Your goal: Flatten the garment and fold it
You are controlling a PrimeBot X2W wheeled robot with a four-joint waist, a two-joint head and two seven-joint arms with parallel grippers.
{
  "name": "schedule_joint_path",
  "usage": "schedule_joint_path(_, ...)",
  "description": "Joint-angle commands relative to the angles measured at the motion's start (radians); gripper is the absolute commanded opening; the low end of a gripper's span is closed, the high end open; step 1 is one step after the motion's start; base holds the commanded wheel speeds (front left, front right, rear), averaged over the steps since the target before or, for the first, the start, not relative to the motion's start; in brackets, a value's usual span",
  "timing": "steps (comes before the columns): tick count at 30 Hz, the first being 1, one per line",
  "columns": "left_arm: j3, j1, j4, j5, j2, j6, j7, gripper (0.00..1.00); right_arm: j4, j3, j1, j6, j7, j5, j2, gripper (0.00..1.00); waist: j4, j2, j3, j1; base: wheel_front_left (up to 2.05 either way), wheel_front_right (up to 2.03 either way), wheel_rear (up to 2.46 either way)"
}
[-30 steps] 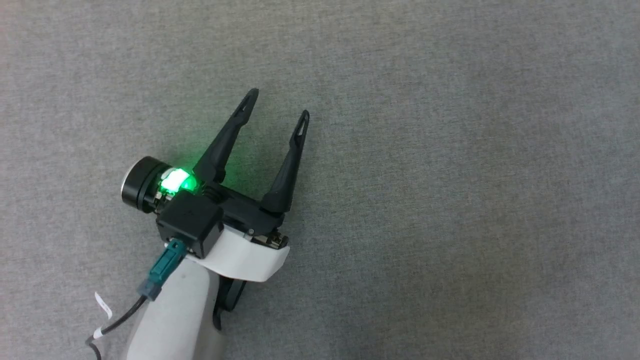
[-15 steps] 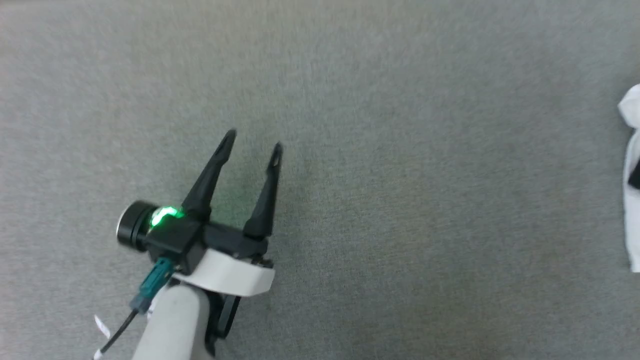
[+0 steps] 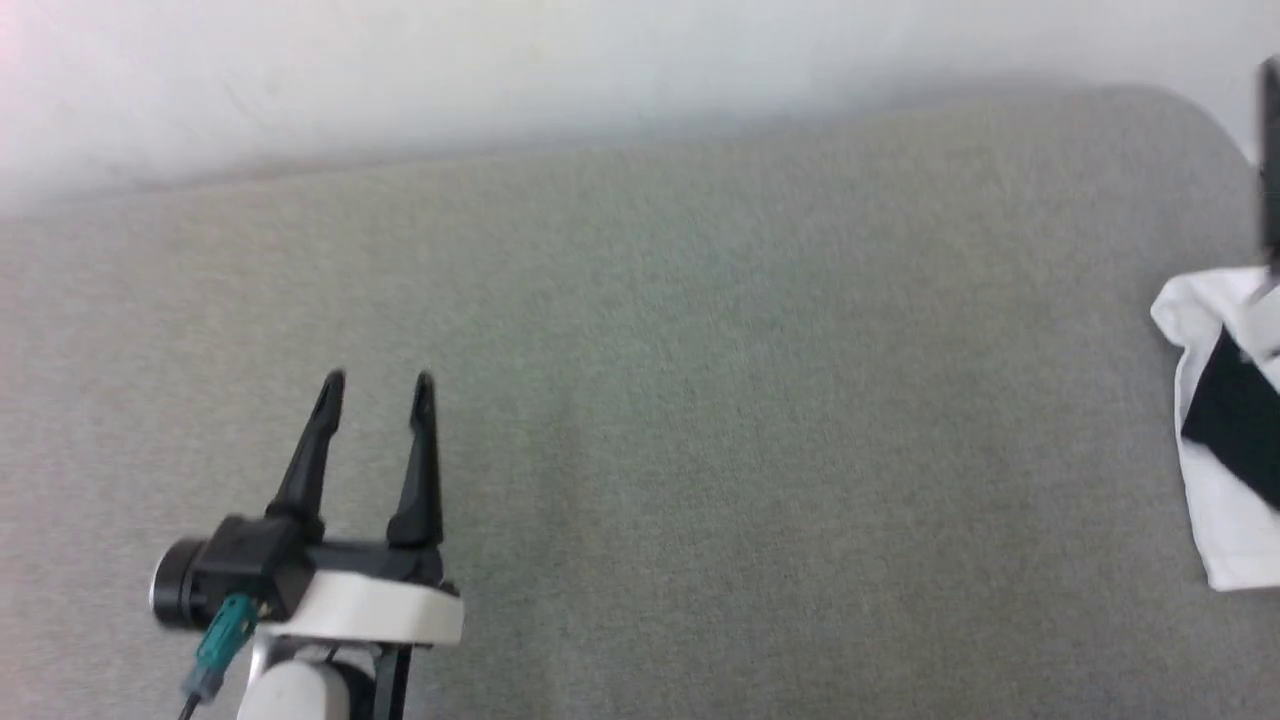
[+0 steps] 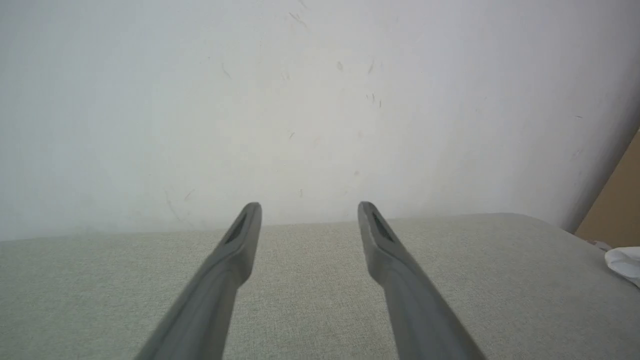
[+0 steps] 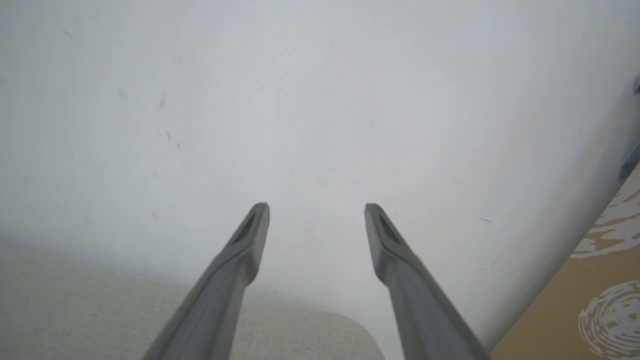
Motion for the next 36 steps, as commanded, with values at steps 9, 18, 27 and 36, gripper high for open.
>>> schedule_joint_path(9,0.016,0.099,0.005,-0.005,-0.007,0.047,-0.005,1.00,-0.188,-0.105,0.306,-0.002,-0.065,0.022,0.303,1.00,0.090,-0.0001,-0.133,0.0004,0.00,0.00,0.00)
schedule_joint_path(18,0.000,0.149,0.049,0.001,-0.008,0.058,-0.005,1.00,-0.182,-0.029,0.526,-0.002,-0.092,0.030,0.391,1.00,0.121,-0.0001,-0.151,0.0004,0.00,0.00,0.00)
schedule_joint_path(27,-0.005,0.176,0.066,-0.005,-0.008,0.059,-0.005,1.00,-0.137,0.015,0.584,-0.002,-0.120,0.028,0.398,1.00,0.142,-0.0001,-0.152,0.0004,0.00,0.00,0.00)
schedule_joint_path(36,-0.015,0.170,0.072,0.004,-0.008,0.054,-0.005,1.00,-0.127,0.009,0.576,-0.002,-0.129,0.033,0.398,1.00,0.151,-0.0001,-0.150,0.0004,0.00,0.00,0.00)
